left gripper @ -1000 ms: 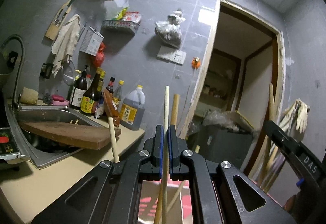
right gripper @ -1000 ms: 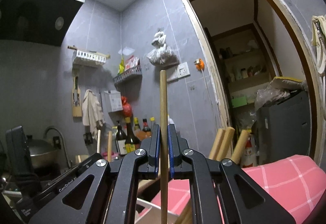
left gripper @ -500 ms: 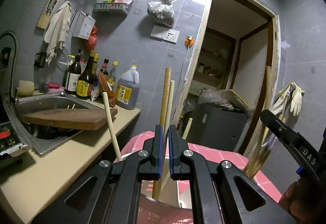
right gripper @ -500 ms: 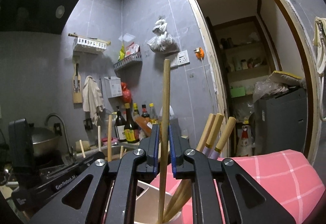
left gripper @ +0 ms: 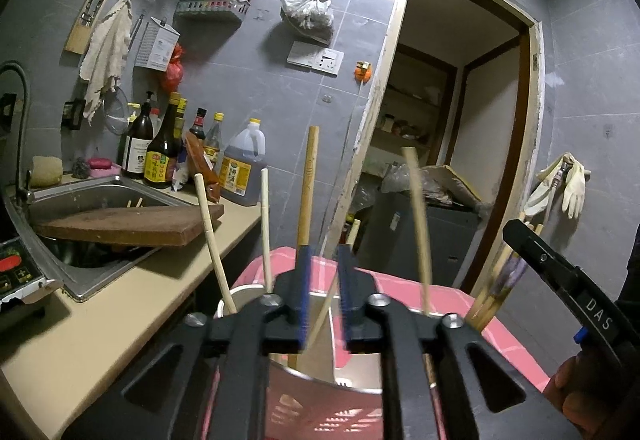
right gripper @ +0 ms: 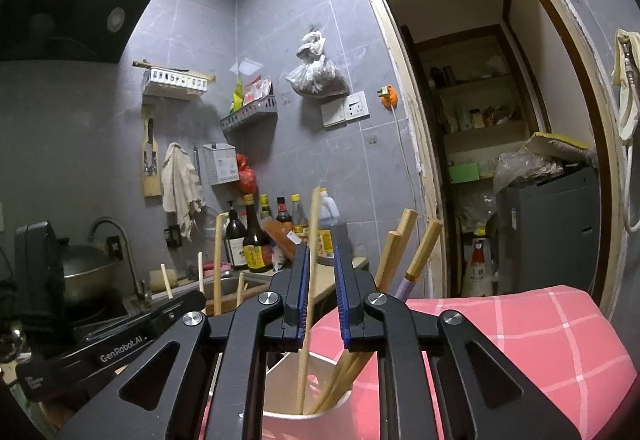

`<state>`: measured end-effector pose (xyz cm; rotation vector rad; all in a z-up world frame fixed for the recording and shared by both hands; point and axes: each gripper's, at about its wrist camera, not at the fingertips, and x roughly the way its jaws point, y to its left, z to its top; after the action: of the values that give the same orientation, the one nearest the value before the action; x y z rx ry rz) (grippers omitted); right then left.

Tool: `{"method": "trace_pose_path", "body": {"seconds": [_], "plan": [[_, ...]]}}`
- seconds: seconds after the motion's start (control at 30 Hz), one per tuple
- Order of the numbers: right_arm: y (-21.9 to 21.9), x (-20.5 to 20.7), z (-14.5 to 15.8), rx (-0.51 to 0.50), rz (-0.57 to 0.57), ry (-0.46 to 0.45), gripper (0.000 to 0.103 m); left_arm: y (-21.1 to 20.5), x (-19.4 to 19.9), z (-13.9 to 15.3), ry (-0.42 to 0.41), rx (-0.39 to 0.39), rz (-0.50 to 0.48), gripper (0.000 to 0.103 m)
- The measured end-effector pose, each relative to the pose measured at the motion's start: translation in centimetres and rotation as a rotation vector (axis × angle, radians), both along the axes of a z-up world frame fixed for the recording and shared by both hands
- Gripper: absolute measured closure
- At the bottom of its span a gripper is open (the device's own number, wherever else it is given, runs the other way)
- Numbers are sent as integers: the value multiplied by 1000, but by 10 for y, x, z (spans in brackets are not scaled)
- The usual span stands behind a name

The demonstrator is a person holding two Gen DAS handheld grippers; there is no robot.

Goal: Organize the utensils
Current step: 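Lower the chopsticks into the basket and open both tools, then move both open tools back toward the last two chopsticks on the cloth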

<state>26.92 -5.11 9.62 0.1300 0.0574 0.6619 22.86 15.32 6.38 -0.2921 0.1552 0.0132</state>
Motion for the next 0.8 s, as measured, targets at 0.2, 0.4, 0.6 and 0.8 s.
{"method": "trace_pose_path", "body": {"seconds": [0.2,0.4,0.6,0.8], "plan": [[-15,-11,5,6,-5,-1,77,-7,-10,10,0,2,-21,74],[-44,-29,14,16,-34,-7,56,-21,-24,22,-11,15,-49,60],[-83,-52,24,32,-99,-21,41,-41,-37,31,-26,20,-95,44],[-123,-76,32,20,-175,-17,17,-70,-49,33,-27,21,-153,25]]}}
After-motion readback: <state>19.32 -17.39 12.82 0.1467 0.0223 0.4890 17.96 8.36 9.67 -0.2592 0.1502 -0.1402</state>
